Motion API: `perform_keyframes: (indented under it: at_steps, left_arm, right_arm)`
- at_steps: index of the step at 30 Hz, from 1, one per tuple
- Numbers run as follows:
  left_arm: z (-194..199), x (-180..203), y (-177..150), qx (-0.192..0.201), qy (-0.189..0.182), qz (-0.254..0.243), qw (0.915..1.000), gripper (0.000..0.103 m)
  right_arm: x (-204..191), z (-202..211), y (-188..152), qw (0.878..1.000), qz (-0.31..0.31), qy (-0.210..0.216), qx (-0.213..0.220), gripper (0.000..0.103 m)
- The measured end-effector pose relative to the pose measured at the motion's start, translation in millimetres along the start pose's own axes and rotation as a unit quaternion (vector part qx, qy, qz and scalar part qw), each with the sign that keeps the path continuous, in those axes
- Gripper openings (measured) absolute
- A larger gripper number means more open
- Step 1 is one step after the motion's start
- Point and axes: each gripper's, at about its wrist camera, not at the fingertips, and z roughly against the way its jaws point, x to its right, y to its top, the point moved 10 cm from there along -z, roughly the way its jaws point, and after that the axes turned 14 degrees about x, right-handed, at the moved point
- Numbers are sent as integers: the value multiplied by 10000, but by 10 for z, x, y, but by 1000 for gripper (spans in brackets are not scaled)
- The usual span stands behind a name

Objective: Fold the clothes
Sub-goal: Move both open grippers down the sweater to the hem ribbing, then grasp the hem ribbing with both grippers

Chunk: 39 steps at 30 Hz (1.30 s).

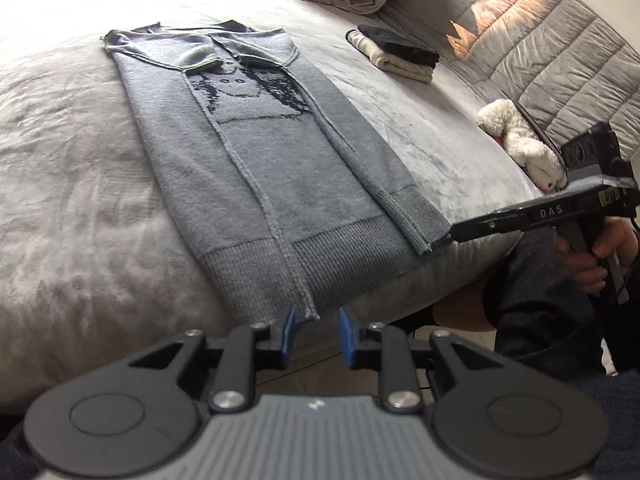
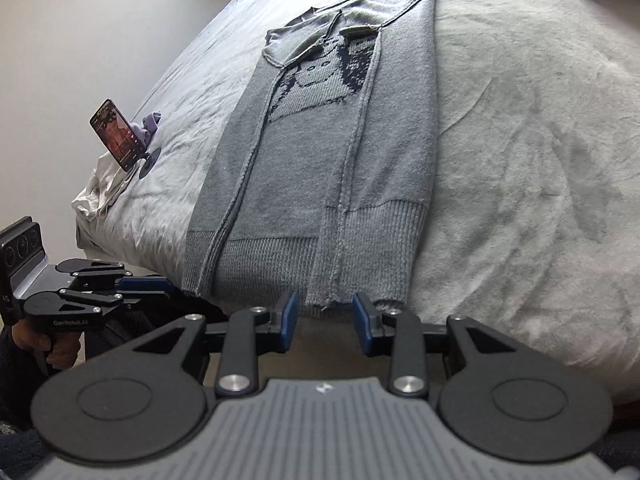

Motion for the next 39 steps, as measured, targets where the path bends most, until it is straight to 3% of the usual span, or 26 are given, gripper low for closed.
perform_keyframes:
  at_steps: [3,8,17,26,29,33,39]
  left_arm:
    - [16,-166,6,-82,205,73,9997,37]
    - [-48,-405,-85,-376,325,353,9981,38]
    - [-282,-553,-192,-567,-181,1424,9880,38]
    - [-415,-517,-203,-579,-688,1935,9770,36]
    - [-438,-502,-200,-593,-757,2005,9750,32]
    - [-437,-426,-140,-540,-954,2039,9728,11]
    - [-358,-283,101,-200,-1306,1999,9709,8]
  right_arm:
    - [119,56,39,9999,-50,-130,66,36]
    - [327,87,61,9993,-157,-327,-20,36]
    - [537,-21,29,9968,-649,-226,-405,36]
    - [565,-153,25,9899,-1269,308,-558,37]
    - [544,-184,25,9873,-1385,462,-620,33]
    - [473,-211,13,9855,-1385,603,-766,16]
    - [362,-150,207,9836,-1485,887,-503,12]
